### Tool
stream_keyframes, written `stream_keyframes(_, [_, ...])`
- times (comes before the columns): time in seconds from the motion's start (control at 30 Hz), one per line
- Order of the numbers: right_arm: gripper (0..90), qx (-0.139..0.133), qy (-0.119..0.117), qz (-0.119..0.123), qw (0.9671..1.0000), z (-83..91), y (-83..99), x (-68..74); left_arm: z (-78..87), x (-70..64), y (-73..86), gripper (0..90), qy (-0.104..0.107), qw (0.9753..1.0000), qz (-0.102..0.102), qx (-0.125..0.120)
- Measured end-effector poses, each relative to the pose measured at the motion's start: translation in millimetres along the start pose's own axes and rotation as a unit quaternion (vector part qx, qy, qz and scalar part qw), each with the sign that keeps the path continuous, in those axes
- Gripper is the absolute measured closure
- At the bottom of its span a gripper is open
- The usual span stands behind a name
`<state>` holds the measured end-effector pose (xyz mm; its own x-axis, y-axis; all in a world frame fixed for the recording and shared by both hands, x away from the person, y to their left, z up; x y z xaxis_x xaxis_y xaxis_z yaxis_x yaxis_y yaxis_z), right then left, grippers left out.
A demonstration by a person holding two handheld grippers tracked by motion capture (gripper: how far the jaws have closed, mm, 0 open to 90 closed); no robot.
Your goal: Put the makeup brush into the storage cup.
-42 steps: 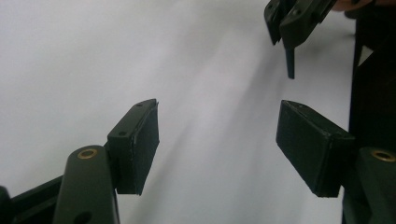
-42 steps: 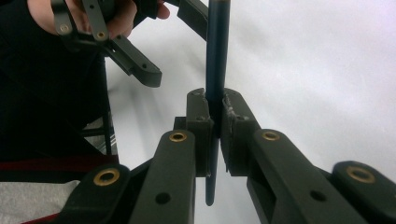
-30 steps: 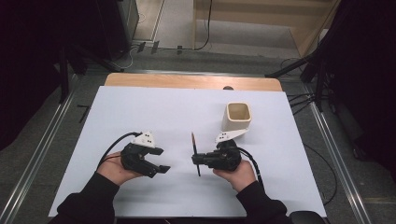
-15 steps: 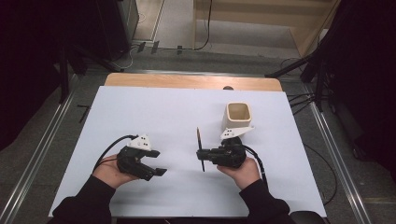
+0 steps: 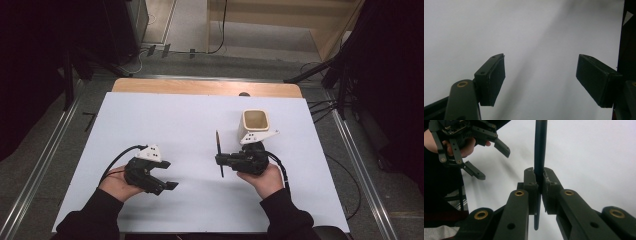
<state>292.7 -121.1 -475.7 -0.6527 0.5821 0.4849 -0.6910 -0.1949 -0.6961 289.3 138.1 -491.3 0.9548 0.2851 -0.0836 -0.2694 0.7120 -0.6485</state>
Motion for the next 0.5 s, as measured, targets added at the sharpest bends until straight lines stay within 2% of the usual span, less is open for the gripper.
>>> stream_keyframes(0.5, [84.2,-0.014,0.022,0.009,0.9996,10.1,-14.9,-5.5,0.6,2.3,0.7,23.8,-0.007,1.0000,0.005,-0.002])
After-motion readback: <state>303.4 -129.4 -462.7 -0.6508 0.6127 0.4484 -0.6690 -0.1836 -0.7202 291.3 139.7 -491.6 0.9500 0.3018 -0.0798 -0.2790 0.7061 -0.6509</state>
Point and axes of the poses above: each handheld gripper's, and its own axes: z roughly backward along the jaws, y roughly out of its underside, x roughly to its left, the point moved 5 cm from there along -z, roughly forward along the jaws, and after that the axes turned 7 degrees about -z, right-handed, at the moved point
